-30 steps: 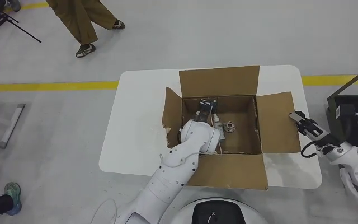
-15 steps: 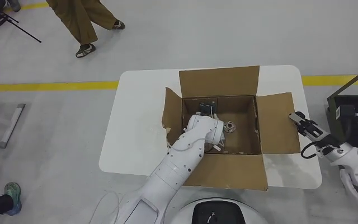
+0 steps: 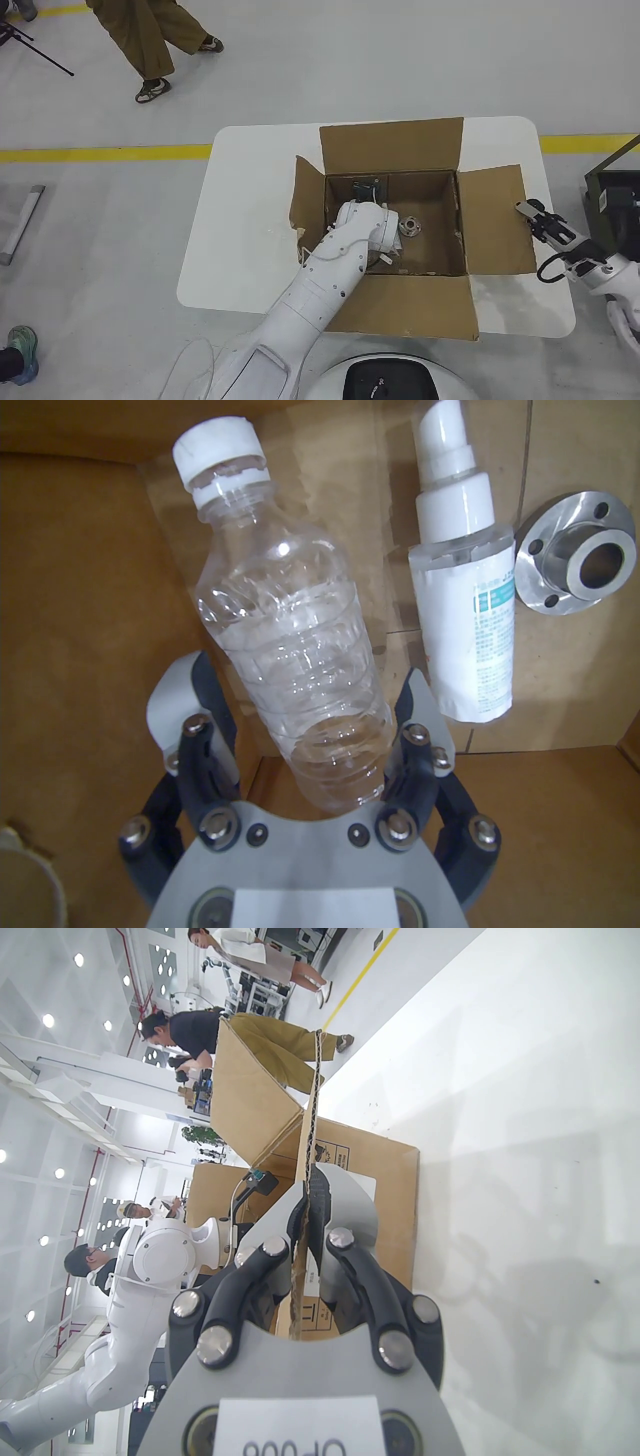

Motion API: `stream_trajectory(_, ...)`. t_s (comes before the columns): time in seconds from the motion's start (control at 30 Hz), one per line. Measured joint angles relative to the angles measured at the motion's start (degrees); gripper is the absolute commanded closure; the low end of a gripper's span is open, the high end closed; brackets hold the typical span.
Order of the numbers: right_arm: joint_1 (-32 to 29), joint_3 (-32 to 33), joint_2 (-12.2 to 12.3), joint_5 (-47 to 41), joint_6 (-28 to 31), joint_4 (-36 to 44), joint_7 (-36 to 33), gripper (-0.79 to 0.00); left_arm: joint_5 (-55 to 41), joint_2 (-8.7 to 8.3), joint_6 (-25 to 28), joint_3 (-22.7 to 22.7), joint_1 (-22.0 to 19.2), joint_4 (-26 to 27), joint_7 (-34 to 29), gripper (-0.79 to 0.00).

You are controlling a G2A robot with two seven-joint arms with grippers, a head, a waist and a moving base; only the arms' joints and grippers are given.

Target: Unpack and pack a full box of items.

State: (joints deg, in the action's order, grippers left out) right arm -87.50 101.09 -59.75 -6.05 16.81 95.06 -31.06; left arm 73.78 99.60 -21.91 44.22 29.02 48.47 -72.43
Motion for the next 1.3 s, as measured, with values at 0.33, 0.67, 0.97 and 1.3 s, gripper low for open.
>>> stream_trajectory(0.33,0.44,-0.49,-0.04,0.13,0.09,-0.27,-0.26,0.000,-0.28,1.08,0.61,0.34,-0.67,-3.54,1.43,-0.637)
stream_trajectory(0.67,0.57,-0.58,-0.06,0.30,0.25,-0.49,-0.40,0.000,0.44,2.00,0.47,0.52,-1.22,-5.70,1.82,0.000)
stream_trajectory(0.97,0.93,-0.53,-0.04,0.53,0.20,-0.65,-0.46,0.000,1.66,2.27,0.56,1.28,-1.27,-3.86,0.74,0.000)
stream_trajectory(1.3,1.16,0.17,0.05,1.32,0.22,-0.41,-0.17,0.000,5.89,0.74,1.47,4.51,2.76,10.94,-3.15,0.000)
